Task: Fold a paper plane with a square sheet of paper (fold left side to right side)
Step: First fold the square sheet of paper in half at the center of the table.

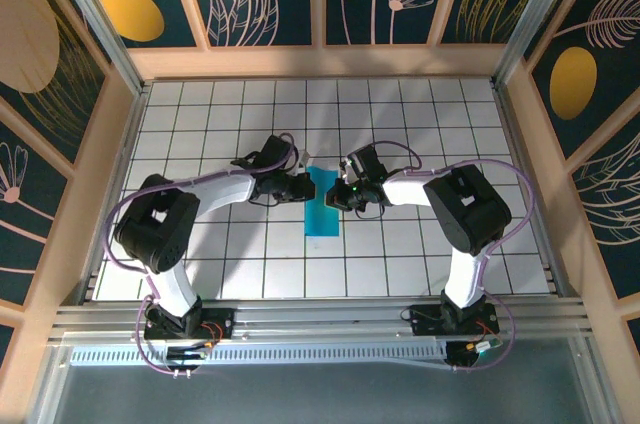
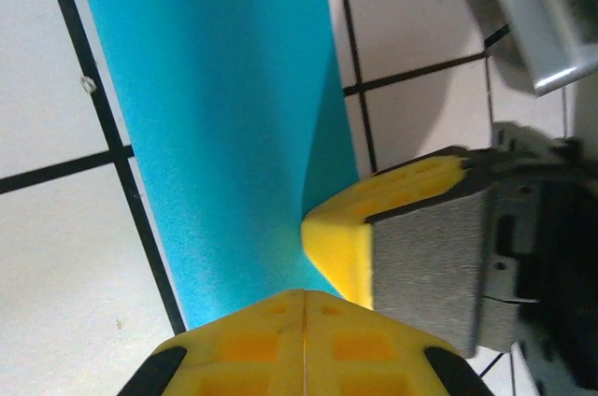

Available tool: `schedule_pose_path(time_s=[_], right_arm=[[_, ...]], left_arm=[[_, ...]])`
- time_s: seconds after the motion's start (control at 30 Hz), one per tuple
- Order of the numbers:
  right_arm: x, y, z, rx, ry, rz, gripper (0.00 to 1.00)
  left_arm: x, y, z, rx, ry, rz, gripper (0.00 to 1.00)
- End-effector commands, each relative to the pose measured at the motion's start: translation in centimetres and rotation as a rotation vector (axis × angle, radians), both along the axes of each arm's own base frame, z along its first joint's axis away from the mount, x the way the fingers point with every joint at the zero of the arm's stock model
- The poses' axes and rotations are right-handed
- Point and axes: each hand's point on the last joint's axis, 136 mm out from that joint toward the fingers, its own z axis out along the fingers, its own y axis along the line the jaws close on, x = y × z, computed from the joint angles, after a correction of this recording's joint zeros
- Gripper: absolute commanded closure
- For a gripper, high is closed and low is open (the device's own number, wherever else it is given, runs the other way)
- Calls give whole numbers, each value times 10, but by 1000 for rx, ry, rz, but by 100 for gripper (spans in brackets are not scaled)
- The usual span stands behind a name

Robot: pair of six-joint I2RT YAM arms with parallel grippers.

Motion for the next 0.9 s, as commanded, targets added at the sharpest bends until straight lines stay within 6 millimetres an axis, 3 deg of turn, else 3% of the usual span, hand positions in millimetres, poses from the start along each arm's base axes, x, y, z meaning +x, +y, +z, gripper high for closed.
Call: schedule_pose_path(time_s=[0.0,0.3,0.57,0.6,0.87], right_arm=[[-27,-29,-45,-177,115,-20,100],[-31,-33,-49,-199,124,-13,100],[-36,-39,-54,-228,134,-14,100],[-36,-40,-55,-231,136,-15,100],[-38,-44,-58,-249,143,-18,100]], left_arm=[[-7,-7,-12,-27,6,-70,94],[-10,12,-51,99,56,-28,96],[-8,20,-58,115,64,5,97],[-16,26,-66,122,90,13,98],[-21,47,-68,44,131,75,98]])
